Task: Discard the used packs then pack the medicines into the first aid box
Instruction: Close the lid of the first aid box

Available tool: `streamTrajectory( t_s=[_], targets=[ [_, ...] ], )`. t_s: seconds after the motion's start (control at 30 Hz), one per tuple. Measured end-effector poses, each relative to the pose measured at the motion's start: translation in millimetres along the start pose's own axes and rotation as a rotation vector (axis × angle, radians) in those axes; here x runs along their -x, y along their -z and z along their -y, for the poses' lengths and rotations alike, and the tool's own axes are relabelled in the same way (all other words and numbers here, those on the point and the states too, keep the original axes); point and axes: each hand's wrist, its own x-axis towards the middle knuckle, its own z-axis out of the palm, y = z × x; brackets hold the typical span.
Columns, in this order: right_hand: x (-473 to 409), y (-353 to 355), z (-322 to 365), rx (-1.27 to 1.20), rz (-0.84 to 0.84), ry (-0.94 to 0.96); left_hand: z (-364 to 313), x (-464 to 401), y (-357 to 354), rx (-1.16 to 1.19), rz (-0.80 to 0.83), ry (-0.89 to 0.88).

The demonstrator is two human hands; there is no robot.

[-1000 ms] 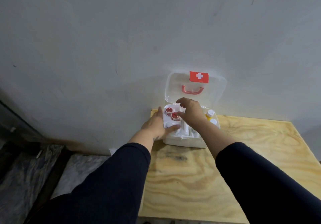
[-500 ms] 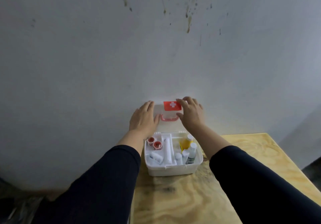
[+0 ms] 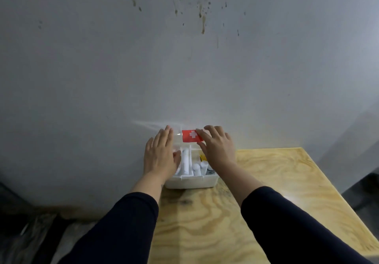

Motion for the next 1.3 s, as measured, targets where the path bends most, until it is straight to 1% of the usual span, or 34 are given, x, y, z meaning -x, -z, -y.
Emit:
streamTrajectory(
  t_s=[0.07,0.27,0.43,0.5,0.63,0.73,0.83,0.9,0.93,1.0,1.07,1.1,1.2,1.3],
  targets=[
    [16,-3,2,-0.001,-0.021,0.004,-3,16,-9,-0.016,0.027,0.018],
    [61,-18,7,-0.006,-0.074,0.010,-8,53,-38,-0.050,0.039,0.039],
    [86,-35,11,-0.018,-0.052,-0.016,-9,73,-60,-0.066,0.110,0.057],
    [93,-40,12,-0.004,-0.022,-0.022,-10,77,-65,-0.061,0.142,0.066],
    [100,-48,15,-0.020,0.099,-0.007,-9,81,-73,-0.053,0.199,0.064],
    [100,-50,16,-0.022,0.168,-0.013,-9,79,-72,-0.068,0.183,0.062],
    [96,-45,14,-0.062,0.154,0.006,-9,70,-65,-0.070,0.132,0.068],
    [88,-44,12,-0.062,0.119,0.014,-9,59,-60,-0.080,0.105,0.033],
    [82,-44,10,-0.059,0.131,0.019,-8,51,-58,-0.074,0.094,0.011],
    [70,-47,9,-0.078,0.255,0.026,-5,34,-57,-0.055,0.089,-0.027],
    [62,-54,8,-0.073,0.407,0.016,-2,18,-60,-0.057,0.129,-0.072],
    [60,-59,7,-0.060,0.432,0.016,-1,11,-62,-0.068,0.164,-0.095],
    [50,-70,2,-0.060,0.429,0.034,2,-6,-69,-0.103,0.218,-0.123],
    [36,-77,-10,-0.052,0.440,0.077,-1,-16,-78,-0.142,0.178,-0.107]
  ],
)
